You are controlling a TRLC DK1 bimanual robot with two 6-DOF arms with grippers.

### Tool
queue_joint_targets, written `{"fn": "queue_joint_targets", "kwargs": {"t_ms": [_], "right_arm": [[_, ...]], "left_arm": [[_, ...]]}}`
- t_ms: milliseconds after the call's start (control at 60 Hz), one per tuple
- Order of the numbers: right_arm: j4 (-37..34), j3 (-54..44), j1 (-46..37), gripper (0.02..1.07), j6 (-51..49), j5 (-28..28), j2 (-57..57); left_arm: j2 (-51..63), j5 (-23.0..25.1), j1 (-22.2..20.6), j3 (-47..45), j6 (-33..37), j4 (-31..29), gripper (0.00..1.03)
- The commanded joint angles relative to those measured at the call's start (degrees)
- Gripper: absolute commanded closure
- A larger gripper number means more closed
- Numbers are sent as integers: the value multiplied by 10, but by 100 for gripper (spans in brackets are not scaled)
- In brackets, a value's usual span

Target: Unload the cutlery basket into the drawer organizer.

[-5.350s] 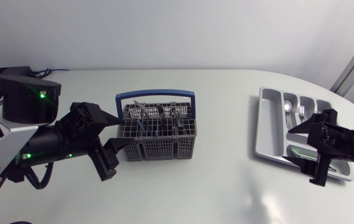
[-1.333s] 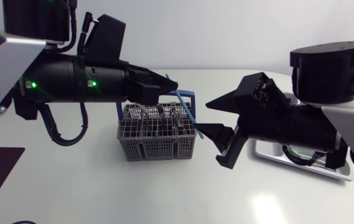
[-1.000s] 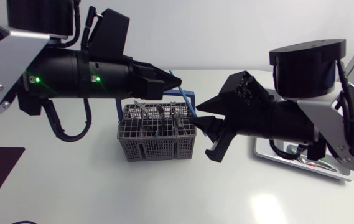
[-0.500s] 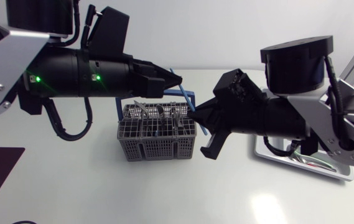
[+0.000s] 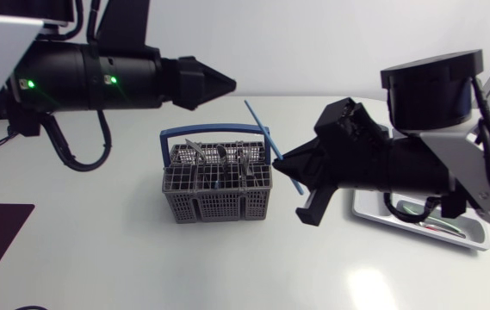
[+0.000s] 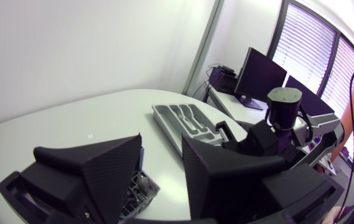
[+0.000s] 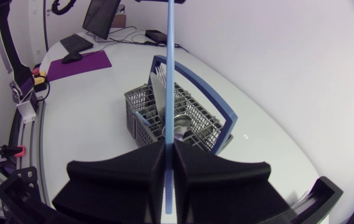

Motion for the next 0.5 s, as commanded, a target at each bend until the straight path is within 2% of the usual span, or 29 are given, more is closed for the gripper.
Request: {"fn": "queue_joint_targets", "kwargs": {"t_ms": [0,100,200,300,483], "right_arm": [[-18,-17,-36,101,1,-17,-27],[-35,-19,-96,101,0,-46,-43],[-47,-20,-172,101,1,-77,-46],[-47,-20,-233,101,10,-83,-39],[-25,1,-335,101,79,-69,33]], "left_arm": [[-16,20,42,26,-10,-6,17],[-23,48,88,31,6,-18,17],[-30,58,120,23,62,-41,17],[-32,78,131,12,134,-82,17],[-48,81,130,-33,250,-127,17]]}}
